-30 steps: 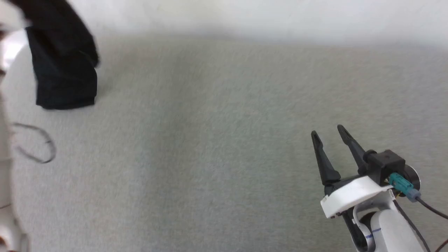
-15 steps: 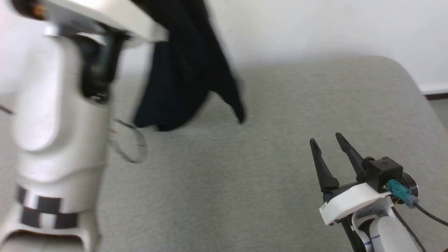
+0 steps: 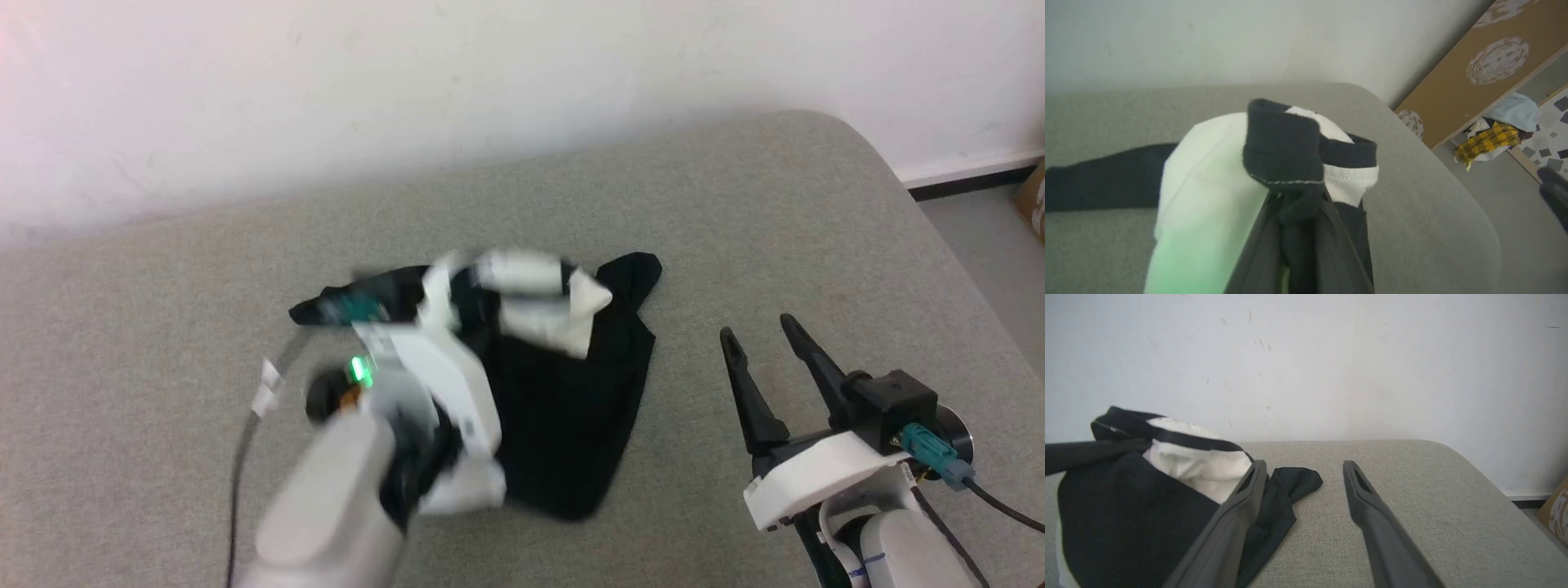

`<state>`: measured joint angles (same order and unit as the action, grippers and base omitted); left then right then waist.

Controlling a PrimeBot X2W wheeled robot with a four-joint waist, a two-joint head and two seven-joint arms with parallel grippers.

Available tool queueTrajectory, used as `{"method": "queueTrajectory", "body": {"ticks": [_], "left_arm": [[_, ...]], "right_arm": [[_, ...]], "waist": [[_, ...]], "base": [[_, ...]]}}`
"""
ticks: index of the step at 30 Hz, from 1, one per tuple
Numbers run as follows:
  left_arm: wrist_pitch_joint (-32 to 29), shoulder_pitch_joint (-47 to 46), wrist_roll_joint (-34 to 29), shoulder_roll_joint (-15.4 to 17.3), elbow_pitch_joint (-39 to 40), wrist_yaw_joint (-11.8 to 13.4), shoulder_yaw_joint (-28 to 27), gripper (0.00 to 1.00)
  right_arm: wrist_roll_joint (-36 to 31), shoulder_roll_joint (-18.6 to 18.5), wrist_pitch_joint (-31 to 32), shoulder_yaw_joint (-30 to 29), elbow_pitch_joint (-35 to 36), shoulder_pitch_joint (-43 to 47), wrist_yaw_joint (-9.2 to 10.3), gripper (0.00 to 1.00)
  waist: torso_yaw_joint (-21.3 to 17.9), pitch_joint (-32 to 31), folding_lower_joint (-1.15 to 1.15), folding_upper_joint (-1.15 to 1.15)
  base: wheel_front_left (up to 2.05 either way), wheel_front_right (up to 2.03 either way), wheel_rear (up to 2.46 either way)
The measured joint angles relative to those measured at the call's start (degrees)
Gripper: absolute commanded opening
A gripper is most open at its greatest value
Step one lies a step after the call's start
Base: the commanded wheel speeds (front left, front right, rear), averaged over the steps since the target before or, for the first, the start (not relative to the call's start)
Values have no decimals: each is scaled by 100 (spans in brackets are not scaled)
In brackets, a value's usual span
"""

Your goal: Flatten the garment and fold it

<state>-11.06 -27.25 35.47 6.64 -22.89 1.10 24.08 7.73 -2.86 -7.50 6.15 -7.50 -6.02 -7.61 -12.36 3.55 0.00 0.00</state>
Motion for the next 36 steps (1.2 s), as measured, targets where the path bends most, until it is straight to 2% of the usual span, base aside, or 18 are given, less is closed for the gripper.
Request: {"method": "queueTrajectory", "body": {"ticks": [7, 8, 10, 13, 19, 23, 26, 29, 33, 36], "left_arm": [[-864, 542, -8, -23, -622, 56, 479, 0], [-925, 556, -7, -23, -620, 86, 495, 100], [-891, 577, 9, -23, -546, 169, 471, 100], [-431, 609, 7, 1, -290, 281, 294, 100], [1355, 733, -236, 223, 528, 361, -222, 100], [2327, 1118, -498, 490, 833, 560, -565, 100], [2536, 1465, -702, 617, 1044, 662, -817, 100], [2572, 1807, -973, 612, 1434, 762, -1154, 100], [2577, 2174, -1367, 396, 2022, 767, -1605, 100], [2579, 2392, -1578, 147, 2225, 678, -1782, 100]], "right_arm": [[0, -1, 91, -16, 8, 18, 0, 100], [0, 0, 92, -24, 8, 19, 0, 100], [0, 0, 96, -33, 10, 21, 0, 100], [0, 0, 103, -51, 14, 24, 0, 100], [-5, 1, 143, -122, 51, 23, 0, 100], [-21, 0, 231, -224, 42, 17, 0, 100], [-22, 2, 383, -316, -26, -3, 0, 100], [-23, 1, 704, -485, -186, -101, 0, 100], [-121, -3, 1221, -722, -450, -355, 1, 100], [-182, -1, 1717, -872, -744, -633, 1, 100]], "waist": [[120, 79, 0, 0], [154, 87, 0, 0], [230, 97, 0, 0], [354, 110, -1, 0], [608, 127, 0, 0], [749, 148, 0, 0], [844, 180, 0, 0], [948, 225, 0, 0], [1114, 311, 0, 0], [1254, 397, 0, 0]], "base": [[0, 0, 0], [0, 0, 0], [0, 0, 0], [0, 0, 0], [0, 0, 0], [0, 0, 0], [0, 0, 0], [0, 0, 0], [0, 0, 0], [0, 0, 0]]}}
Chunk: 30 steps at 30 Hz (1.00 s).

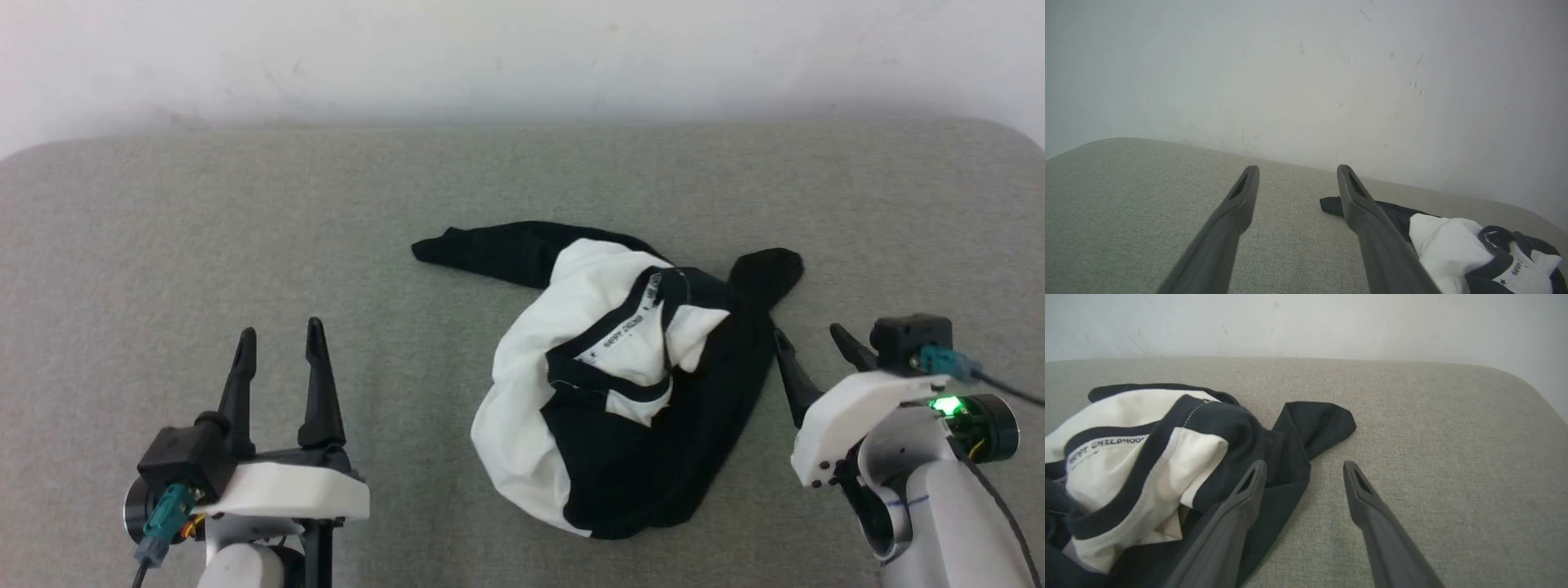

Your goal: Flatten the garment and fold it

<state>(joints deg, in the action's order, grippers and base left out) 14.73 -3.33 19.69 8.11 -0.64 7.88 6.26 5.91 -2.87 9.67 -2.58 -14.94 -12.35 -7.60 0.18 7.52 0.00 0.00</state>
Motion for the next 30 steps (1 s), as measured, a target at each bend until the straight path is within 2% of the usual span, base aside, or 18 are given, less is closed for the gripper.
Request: {"method": "queueTrajectory", "body": {"ticks": [4, 10, 11, 12, 13, 16, 21, 26, 30], "left_arm": [[0, 67, -189, -229, 87, -157, -179, 100], [0, 67, -292, -400, -18, -400, -350, 100], [0, 67, -308, -421, -57, -447, -381, 100], [0, 66, -315, -432, -92, -486, -416, 100], [0, 66, -318, -437, -121, -515, -442, 100], [0, 66, -350, -450, -203, -582, -526, 100], [0, 79, -417, -477, -277, -635, -598, 100], [0, 135, -500, -492, -346, -693, -628, 100], [0, 279, -524, -494, -392, -736, -626, 100]], "right_arm": [[-56, 0, 609, -142, -415, -309, 0, 100], [-236, 1, 1540, -404, -868, -549, 0, 100], [-235, 3, 1673, -443, -901, -550, 0, 96], [-233, -4, 1767, -456, -899, -573, 0, 43], [-229, -14, 1822, -460, -883, -603, 0, 0], [-94, -5, 1834, -431, -808, -606, -1, 0], [59, 10, 1324, -542, -456, -448, -1, 0], [81, 10, 764, -1166, 183, -245, -1, 0], [55, 2, 660, -1621, 638, 119, -1, 0]], "waist": [[200, 126, 0, 0], [465, 292, 0, 0], [498, 311, -1, 0], [528, 325, 0, 0], [553, 334, 0, 0], [576, 318, -1, 0], [517, 169, 0, 0], [447, -66, 0, -1], [401, -273, 1, -1]], "base": [[0, 0, 0], [0, 0, 0], [0, 0, 0], [0, 0, 0], [0, 0, 0], [0, 0, 0], [0, 0, 0], [0, 0, 0], [0, 0, 0]]}}
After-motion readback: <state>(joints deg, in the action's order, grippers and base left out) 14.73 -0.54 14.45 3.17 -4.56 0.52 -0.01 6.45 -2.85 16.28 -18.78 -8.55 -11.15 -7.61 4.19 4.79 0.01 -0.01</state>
